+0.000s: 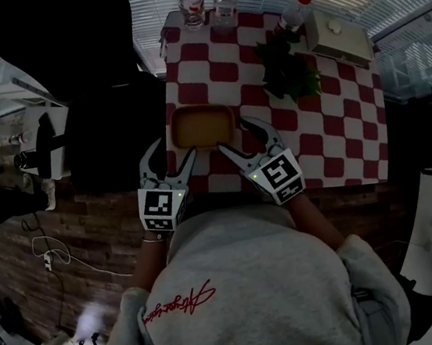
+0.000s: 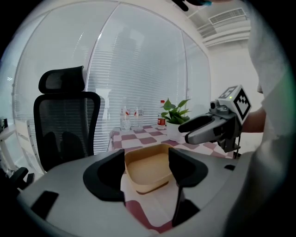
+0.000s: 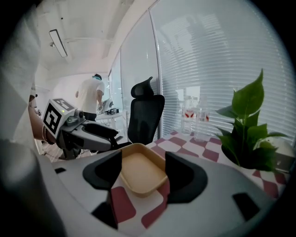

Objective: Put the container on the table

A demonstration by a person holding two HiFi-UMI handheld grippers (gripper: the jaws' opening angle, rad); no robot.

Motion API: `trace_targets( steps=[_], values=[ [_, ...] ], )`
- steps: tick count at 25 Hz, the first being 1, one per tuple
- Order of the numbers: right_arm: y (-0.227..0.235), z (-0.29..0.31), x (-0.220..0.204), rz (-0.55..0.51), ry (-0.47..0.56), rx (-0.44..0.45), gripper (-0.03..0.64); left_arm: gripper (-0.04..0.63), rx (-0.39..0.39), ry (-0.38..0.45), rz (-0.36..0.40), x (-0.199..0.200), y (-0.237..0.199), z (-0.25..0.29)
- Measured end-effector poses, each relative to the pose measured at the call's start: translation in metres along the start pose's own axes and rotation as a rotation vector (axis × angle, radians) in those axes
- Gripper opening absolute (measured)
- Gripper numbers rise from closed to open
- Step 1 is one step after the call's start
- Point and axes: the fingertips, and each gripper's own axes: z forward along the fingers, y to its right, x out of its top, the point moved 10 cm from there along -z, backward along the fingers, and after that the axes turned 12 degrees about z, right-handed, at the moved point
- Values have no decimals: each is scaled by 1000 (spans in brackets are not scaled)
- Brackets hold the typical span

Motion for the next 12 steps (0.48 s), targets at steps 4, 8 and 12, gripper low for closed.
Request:
trace_targets(
  steps=[4,8,12],
  values=[
    [0,-2,4,-3,13,7,298,304,-3,18,-1,7,0,-1],
    [-1,-4,10,-6,30,14,298,304,-7,41,1,15,0,-1],
    [-3,-7,17,-5,57,19,290,244,3,60,5,21,0,-3]
  ],
)
